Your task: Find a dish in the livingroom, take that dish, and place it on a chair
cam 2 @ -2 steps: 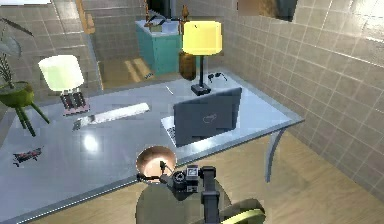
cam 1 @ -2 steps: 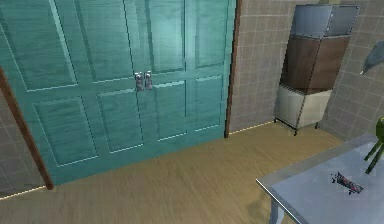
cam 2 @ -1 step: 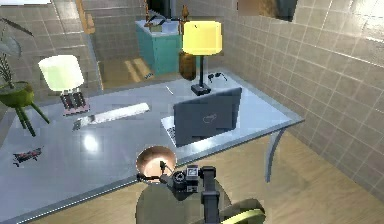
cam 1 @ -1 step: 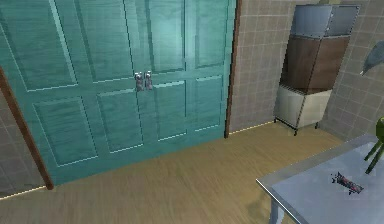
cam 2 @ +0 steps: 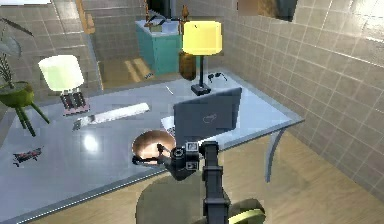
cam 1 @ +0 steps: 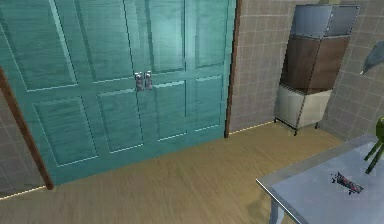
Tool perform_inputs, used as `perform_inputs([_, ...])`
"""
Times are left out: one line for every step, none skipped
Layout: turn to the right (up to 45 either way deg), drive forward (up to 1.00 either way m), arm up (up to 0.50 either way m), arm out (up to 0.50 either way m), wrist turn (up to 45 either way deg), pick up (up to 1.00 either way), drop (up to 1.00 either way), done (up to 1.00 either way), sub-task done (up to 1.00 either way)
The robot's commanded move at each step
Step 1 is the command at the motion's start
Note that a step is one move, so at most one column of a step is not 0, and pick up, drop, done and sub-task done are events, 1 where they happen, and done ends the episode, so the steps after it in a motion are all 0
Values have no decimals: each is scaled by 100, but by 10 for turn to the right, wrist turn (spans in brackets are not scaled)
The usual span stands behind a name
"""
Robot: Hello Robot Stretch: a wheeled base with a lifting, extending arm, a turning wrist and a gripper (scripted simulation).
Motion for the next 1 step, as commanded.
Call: perform_inputs([0,0,24,0,0,0,0,0,0])
